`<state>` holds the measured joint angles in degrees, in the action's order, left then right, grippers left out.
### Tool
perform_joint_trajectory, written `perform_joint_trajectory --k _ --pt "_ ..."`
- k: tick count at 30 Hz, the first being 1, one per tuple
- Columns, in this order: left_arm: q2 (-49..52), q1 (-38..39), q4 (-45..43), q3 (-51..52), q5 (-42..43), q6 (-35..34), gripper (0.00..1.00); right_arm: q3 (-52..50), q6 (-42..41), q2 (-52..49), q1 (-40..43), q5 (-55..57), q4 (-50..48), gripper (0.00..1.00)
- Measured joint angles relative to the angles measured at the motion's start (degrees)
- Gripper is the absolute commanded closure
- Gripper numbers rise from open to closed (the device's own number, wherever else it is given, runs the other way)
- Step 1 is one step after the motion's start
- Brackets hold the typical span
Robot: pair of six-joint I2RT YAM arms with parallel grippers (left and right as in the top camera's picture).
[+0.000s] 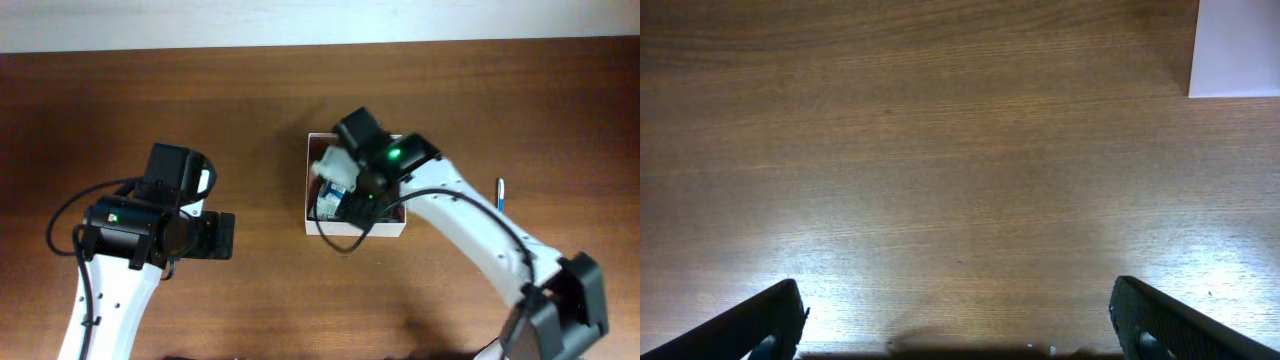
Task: Pack container
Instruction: 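Place the blue razor into the box and open the gripper, then move the right gripper to the blue-white toothbrush and grasp it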
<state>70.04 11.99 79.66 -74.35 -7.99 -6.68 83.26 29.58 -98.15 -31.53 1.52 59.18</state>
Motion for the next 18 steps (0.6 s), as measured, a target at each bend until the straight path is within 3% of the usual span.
perform_joint_trajectory --k 3,6,7,10,14,18 --pt "0.00 0.00 0.02 0.00 0.00 -0.02 0.01 3.10 -8.90 4.57 4.79 0.02 1.66 0.01" --pt "0.00 0.00 0.02 0.00 0.00 -0.02 0.01 4.48 -22.95 10.80 12.98 -0.31 1.97 0.01" --pt "0.00 0.00 0.02 0.00 0.00 0.00 0.01 4.92 -30.62 12.96 18.32 -0.04 2.69 0.01" --pt "0.00 0.00 0.02 0.00 0.00 -0.02 0.01 5.07 -40.39 13.57 28.65 0.07 5.27 0.04" --pt "0.00 0.00 0.02 0.00 0.00 -0.02 0.01 1.99 -46.12 9.88 37.35 0.17 6.12 0.08" --pt "0.00 0.00 0.00 0.00 0.00 0.00 0.01 -3.52 -44.13 2.05 40.44 0.15 3.89 0.10"
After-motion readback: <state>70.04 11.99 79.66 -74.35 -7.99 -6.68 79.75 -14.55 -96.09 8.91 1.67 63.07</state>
